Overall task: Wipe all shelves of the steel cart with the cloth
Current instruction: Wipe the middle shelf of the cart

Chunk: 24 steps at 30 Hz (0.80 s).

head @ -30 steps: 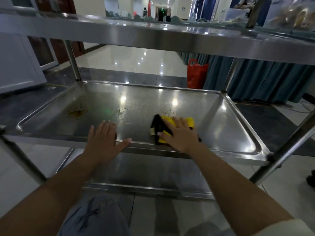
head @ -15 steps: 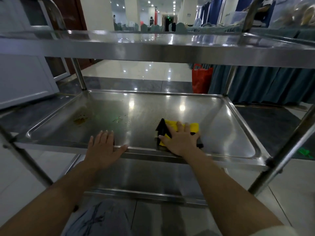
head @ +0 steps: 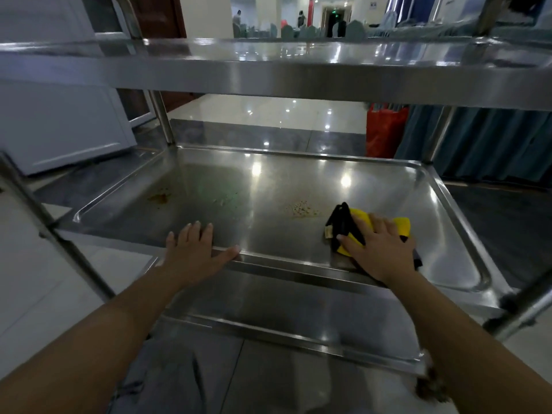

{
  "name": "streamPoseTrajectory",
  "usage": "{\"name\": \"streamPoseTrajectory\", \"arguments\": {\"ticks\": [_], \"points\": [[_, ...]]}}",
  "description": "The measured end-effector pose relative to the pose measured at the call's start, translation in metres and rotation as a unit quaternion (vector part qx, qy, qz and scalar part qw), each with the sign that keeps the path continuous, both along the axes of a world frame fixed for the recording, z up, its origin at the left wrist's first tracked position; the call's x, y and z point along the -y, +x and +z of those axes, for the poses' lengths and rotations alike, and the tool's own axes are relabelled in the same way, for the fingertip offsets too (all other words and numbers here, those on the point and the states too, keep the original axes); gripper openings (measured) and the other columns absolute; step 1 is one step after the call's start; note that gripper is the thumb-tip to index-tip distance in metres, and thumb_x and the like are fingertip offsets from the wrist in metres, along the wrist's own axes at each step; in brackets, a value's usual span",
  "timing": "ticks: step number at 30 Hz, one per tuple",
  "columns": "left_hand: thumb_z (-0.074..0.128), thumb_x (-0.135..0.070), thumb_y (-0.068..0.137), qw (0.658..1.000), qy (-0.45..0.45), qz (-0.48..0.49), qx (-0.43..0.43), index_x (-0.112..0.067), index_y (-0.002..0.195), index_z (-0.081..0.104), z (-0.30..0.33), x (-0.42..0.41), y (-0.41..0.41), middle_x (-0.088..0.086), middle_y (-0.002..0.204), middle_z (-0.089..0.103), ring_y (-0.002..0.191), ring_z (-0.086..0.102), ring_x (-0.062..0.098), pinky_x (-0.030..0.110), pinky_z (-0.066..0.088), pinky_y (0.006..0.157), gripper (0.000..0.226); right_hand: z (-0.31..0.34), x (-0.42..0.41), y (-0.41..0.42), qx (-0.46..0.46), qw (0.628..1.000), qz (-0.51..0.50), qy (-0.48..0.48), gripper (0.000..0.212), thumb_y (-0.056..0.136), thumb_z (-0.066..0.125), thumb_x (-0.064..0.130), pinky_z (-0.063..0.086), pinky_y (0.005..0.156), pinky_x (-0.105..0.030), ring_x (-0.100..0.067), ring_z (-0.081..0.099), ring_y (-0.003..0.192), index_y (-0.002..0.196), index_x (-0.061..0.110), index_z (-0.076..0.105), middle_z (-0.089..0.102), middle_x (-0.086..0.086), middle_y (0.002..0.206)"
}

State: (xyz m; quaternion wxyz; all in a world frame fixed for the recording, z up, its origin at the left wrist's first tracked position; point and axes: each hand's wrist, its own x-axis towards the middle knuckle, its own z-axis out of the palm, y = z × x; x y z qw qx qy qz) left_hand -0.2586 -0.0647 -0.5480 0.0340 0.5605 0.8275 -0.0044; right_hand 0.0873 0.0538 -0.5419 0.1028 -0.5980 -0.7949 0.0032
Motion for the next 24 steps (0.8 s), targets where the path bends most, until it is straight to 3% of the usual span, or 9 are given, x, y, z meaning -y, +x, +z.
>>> {"name": "streamPoseTrajectory", "arguments": {"ticks": [8, 13, 17, 20, 24], "points": [[-0.014, -0.094, 0.053, 0.999, 0.029, -0.033, -0.003, -0.015, 0.152, 0.008, -0.008, -0.002, 0.055, 0.013, 0.160, 0.005, 0.147, 0.001, 0.031, 0.054, 0.004, 0.117, 0.128, 0.004, -0.008, 0.055, 0.014, 1.000, -0.005, -0.009, 0.081, 0.075, 0.008, 0.079, 0.015, 0.110, -0.062, -0.023, 0.010, 0.146, 0.148, 0.046, 0.012, 0.016, 0.003, 0.159], [-0.021, -0.094, 0.051, 0.997, 0.039, -0.065, -0.014, -0.017, 0.152, 0.005, -0.013, 0.002, 0.075, 0.015, 0.160, 0.003, 0.147, 0.000, 0.032, 0.052, 0.003, 0.117, 0.130, 0.003, 0.004, 0.063, 0.015, 0.997, -0.072, -0.014, 0.087, 0.070, 0.000, 0.083, 0.014, 0.108, -0.066, -0.027, 0.014, 0.145, 0.147, 0.046, 0.017, 0.020, 0.001, 0.158], [-0.023, -0.091, 0.053, 0.995, 0.051, -0.083, -0.028, -0.017, 0.152, 0.010, -0.011, 0.004, 0.073, 0.014, 0.160, 0.007, 0.147, 0.004, 0.032, 0.051, 0.006, 0.117, 0.128, -0.002, 0.020, 0.002, 0.017, 0.999, -0.050, 0.013, 0.088, 0.070, -0.008, 0.081, 0.017, 0.105, -0.069, -0.030, 0.018, 0.143, 0.146, 0.046, 0.021, 0.025, 0.000, 0.156], [-0.019, -0.087, 0.062, 0.990, 0.068, -0.117, -0.028, -0.016, 0.150, 0.018, -0.010, 0.007, 0.064, 0.010, 0.159, 0.015, 0.147, 0.009, 0.029, 0.048, 0.009, 0.117, 0.120, -0.006, 0.024, -0.066, 0.010, 1.000, 0.021, -0.009, 0.074, 0.080, 0.006, 0.081, 0.009, 0.105, -0.072, -0.032, 0.009, 0.145, 0.146, 0.048, 0.014, 0.016, 0.000, 0.159], [-0.010, -0.081, 0.071, 0.987, 0.092, -0.132, 0.000, -0.016, 0.146, 0.031, -0.006, 0.012, 0.055, 0.005, 0.157, 0.023, 0.146, 0.015, 0.023, 0.042, 0.012, 0.116, 0.107, -0.003, 0.031, -0.115, 0.015, 0.995, 0.090, -0.027, 0.074, 0.078, 0.009, 0.083, 0.000, 0.103, -0.073, -0.033, 0.005, 0.146, 0.145, 0.050, 0.009, 0.010, 0.000, 0.161]]}}
